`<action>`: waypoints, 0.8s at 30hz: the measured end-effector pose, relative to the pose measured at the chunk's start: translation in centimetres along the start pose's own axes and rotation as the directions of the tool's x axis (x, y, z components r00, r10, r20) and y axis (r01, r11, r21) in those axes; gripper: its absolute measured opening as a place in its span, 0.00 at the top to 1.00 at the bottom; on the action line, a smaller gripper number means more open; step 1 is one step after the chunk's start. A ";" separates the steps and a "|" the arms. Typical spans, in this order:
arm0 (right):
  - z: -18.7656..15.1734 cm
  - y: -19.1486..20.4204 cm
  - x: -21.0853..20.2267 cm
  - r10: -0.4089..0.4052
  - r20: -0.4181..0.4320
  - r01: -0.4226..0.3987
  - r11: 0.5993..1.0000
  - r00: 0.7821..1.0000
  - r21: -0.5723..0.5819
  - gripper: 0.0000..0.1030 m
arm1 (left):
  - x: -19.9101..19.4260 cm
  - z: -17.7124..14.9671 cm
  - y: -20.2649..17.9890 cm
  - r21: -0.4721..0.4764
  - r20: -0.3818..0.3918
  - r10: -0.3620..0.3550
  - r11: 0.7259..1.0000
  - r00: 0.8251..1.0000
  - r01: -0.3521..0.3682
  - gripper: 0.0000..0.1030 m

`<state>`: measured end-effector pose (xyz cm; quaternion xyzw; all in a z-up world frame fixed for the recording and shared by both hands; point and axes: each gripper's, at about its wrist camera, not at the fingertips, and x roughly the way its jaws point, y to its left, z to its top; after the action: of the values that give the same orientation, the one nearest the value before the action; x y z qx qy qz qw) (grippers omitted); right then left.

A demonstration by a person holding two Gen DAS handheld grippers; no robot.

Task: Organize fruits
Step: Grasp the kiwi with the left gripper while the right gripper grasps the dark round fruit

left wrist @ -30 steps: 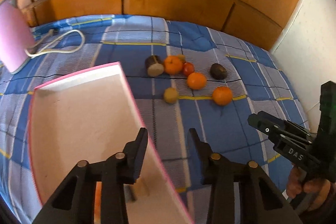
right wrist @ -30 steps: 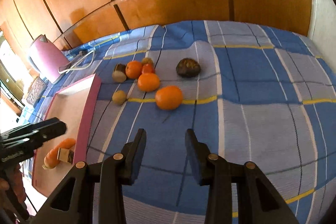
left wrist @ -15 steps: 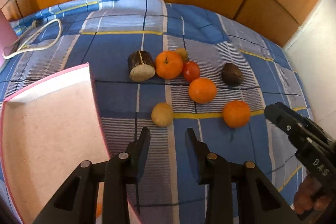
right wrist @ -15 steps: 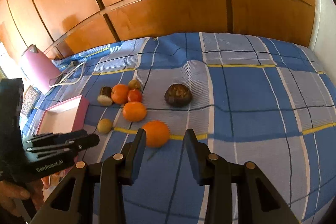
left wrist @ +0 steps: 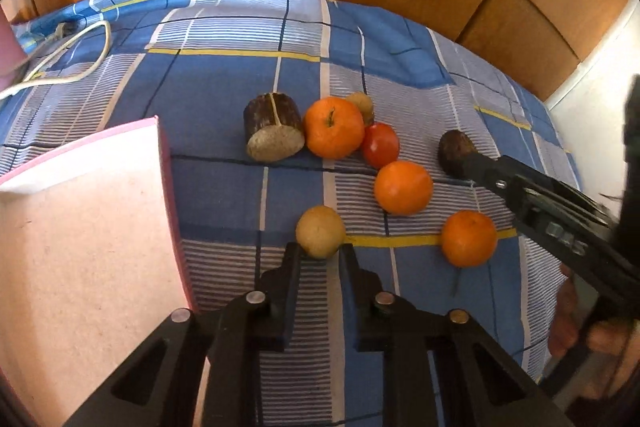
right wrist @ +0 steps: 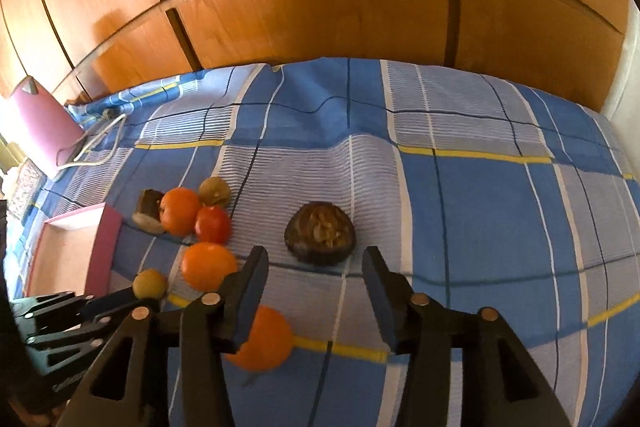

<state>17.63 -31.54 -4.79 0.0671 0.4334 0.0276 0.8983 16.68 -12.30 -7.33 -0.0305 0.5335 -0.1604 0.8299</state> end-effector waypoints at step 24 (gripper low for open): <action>-0.8 -0.6 -1.7 -0.052 0.006 0.052 0.999 0.999 -0.001 0.58 | -4.6 -1.3 0.2 0.025 0.087 -0.087 0.996 0.992 0.085 0.94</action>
<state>15.95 -32.27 -4.04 0.0556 0.4323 0.0042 0.9000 13.78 -10.62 -3.91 -0.0516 0.4929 -0.2004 0.8451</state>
